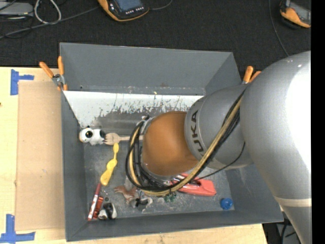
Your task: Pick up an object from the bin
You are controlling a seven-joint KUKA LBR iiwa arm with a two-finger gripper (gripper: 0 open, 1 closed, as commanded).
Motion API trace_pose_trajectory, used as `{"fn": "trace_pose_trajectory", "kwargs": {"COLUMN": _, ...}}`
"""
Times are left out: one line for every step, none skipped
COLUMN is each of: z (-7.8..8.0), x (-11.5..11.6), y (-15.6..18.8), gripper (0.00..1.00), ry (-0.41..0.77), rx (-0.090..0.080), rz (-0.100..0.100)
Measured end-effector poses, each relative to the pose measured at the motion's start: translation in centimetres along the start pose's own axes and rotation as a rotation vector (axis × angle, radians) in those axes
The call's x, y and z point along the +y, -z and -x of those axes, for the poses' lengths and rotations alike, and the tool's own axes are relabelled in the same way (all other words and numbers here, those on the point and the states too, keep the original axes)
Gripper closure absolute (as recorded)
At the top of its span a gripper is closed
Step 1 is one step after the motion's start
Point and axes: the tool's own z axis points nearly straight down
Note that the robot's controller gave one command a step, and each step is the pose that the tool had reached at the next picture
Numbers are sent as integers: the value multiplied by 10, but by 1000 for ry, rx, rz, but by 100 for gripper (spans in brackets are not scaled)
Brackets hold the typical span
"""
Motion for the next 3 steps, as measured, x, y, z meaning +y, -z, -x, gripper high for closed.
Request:
{"fn": "trace_pose_trajectory", "kwargs": {"z": 0, "x": 0, "y": 0, "gripper": 100, "ry": -1, "rx": 0, "rz": 0}}
{"fn": "trace_pose_trajectory", "kwargs": {"z": 0, "x": 0, "y": 3, "gripper": 100, "ry": -4, "rx": 1, "rz": 1}}
{"fn": "trace_pose_trajectory", "kwargs": {"z": -3, "x": 0, "y": 42, "gripper": 100, "ry": -5, "rx": 11, "rz": 0}}
